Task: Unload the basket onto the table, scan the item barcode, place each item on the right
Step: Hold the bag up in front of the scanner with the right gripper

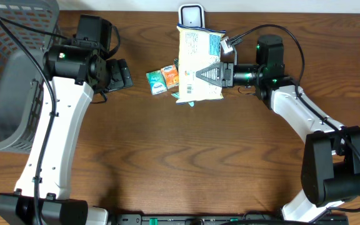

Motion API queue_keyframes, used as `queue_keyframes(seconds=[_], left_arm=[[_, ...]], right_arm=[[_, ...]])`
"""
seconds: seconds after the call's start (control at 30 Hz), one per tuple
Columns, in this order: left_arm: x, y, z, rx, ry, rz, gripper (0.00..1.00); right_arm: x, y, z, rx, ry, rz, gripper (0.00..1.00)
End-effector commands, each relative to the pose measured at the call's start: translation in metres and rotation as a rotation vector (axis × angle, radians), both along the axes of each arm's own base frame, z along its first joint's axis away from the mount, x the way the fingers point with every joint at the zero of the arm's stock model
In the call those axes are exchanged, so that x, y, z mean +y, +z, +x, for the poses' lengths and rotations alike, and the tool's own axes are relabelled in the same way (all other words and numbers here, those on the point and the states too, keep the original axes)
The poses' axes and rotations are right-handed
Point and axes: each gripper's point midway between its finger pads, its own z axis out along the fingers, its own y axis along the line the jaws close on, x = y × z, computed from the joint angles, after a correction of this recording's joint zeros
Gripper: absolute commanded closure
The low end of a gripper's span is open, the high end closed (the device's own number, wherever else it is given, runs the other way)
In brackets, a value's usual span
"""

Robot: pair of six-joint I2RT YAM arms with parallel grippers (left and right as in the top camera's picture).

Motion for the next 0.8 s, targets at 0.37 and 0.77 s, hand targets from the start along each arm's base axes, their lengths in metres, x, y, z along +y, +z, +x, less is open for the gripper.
queue_keyframes(seconds=[0.37,0.77], left_arm=[[0.0032,0.0051,0.0001,-0.013,-0.002,0.014,0.02],[0.0032,0.0051,0.0001,-0.013,-0.002,0.014,0.02]], right_arm=[[0.005,0.0153,-0.0066,-0.062,0.03,0.009,0.99],[0.0054,0.015,-0.0071,-0.06,0.031,0.008,0.99]])
